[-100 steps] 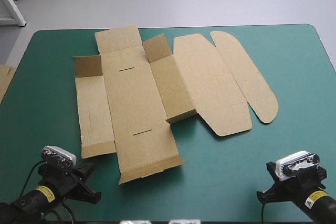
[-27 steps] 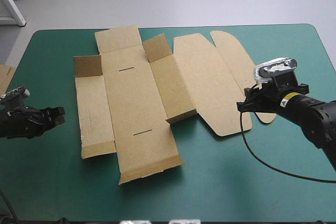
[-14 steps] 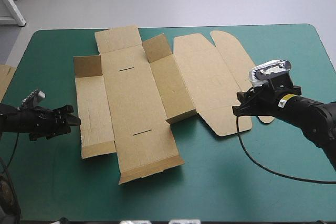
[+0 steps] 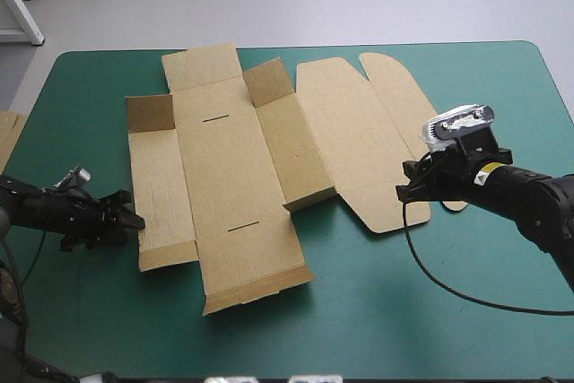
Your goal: Fold the box
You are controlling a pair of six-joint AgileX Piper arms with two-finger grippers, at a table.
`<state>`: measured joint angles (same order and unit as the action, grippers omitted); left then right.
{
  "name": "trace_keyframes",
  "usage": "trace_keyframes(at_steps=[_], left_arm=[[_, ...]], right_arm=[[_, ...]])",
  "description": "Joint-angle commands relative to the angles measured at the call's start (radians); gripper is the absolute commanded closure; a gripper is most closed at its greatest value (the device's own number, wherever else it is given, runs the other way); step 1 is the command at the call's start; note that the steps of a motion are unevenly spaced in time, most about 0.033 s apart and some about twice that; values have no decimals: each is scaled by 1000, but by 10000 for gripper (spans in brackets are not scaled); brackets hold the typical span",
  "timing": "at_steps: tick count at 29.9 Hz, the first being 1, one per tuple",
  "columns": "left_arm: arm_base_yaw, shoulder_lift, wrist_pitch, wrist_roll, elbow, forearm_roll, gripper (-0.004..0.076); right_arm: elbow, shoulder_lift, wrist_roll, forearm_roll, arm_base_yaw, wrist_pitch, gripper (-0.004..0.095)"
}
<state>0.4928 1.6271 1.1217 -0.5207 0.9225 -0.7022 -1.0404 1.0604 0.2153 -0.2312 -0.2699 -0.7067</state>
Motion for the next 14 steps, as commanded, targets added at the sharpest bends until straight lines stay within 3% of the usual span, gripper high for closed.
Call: trace_keyframes(at_steps=[1, 14], left_arm=[[4, 15, 46, -13, 27, -67, 374], [-18, 64, 127, -101, 27, -224, 374]], right_arm=[[-33, -13, 11, -12, 6, 55, 428], [-33, -13, 15, -12, 6, 63, 428]])
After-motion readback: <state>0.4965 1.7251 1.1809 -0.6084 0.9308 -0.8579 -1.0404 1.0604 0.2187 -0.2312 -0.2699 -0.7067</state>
